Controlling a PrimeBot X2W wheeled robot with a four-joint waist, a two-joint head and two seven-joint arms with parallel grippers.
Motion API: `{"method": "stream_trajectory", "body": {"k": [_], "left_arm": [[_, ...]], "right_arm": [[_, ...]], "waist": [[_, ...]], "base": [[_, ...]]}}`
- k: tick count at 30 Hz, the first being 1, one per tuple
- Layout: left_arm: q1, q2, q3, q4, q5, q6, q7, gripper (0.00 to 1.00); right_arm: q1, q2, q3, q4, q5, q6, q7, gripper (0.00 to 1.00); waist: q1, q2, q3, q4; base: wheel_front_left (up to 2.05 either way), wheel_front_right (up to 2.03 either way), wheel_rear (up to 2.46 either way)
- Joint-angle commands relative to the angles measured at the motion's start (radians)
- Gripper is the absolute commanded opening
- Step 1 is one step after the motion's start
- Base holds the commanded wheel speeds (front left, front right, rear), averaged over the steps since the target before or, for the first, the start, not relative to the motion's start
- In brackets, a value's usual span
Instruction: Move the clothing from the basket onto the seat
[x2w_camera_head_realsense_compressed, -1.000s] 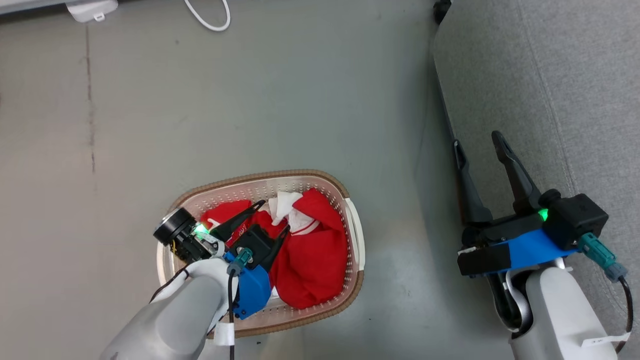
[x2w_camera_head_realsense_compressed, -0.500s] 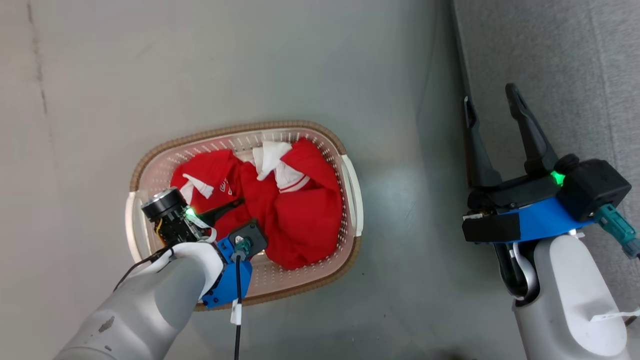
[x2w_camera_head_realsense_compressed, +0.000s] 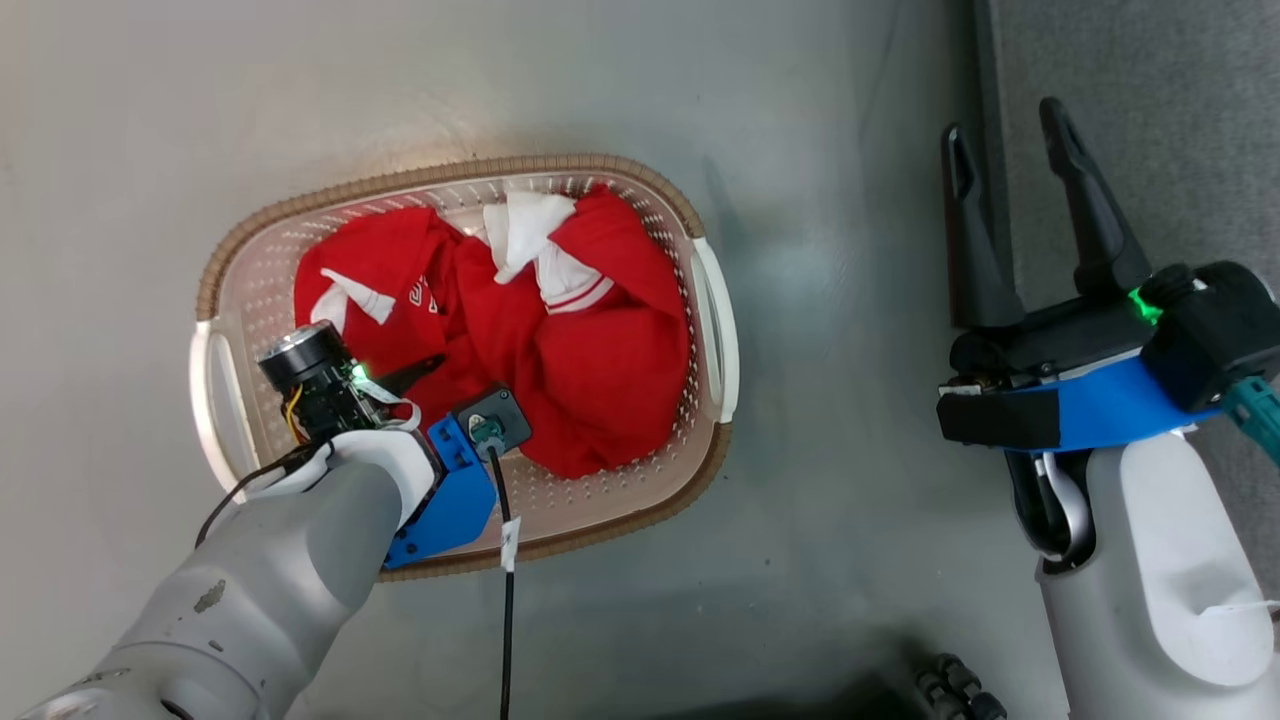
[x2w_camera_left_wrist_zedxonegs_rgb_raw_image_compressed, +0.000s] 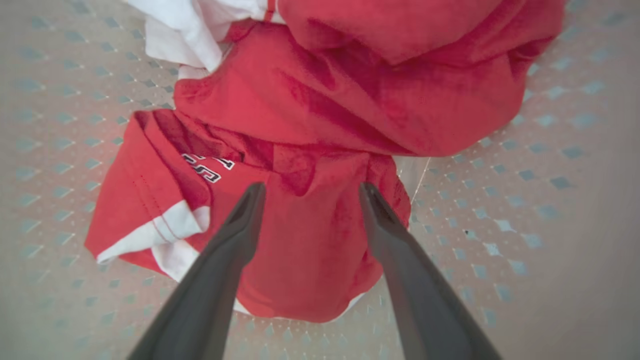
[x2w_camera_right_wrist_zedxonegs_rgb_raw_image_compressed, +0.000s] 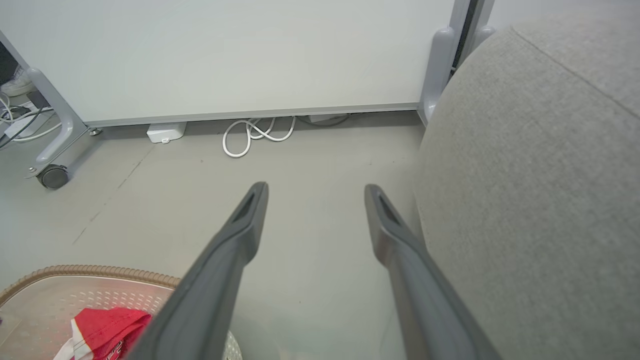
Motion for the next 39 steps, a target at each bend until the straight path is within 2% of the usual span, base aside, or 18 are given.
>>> {"method": "stream_trajectory", "body": {"k": [1,12,22,23,25,39], "left_arm": [[-0.022,0.002,-0.003,0.002,0.011,0.0,0.012,1.0],[-0.087,0.023,-0.004,0.021,0.049,0.0,0.111,1.0],[-0.115,0.027,-0.004,0.03,0.062,0.0,0.147,1.0],[-0.114,0.028,-0.004,0.032,0.066,0.0,0.154,0.73],[-0.109,0.029,-0.003,0.033,0.077,0.0,0.161,0.0],[-0.079,0.006,-0.004,0.013,0.071,0.0,0.125,0.0]], "right_arm": [[-0.018,-0.005,-0.002,-0.009,-0.004,0.0,-0.006,1.0],[-0.029,-0.008,-0.022,-0.046,-0.009,0.0,-0.006,1.0],[-0.035,-0.006,-0.023,-0.059,-0.008,0.0,-0.006,1.0],[-0.035,-0.006,-0.023,-0.059,-0.007,0.0,-0.006,1.0],[-0.036,-0.005,-0.022,-0.057,-0.005,0.0,-0.006,1.0],[-0.038,-0.003,-0.026,-0.04,-0.005,0.0,-0.006,1.0]], "waist": [[-0.0001,0.0,0.028,-0.004],[-0.0001,0.0,0.13,-0.019],[-0.0001,0.0,0.172,-0.026],[-0.0001,0.0,0.172,-0.027],[-0.0001,0.0,0.172,-0.031],[-0.0001,0.0,0.102,-0.021]], "base": [[0.0,0.0,0.0],[0.0,0.0,0.0],[0.0,0.0,0.0],[0.0,0.0,0.0],[0.0,0.0,0.0],[0.0,0.0,0.0]]}}
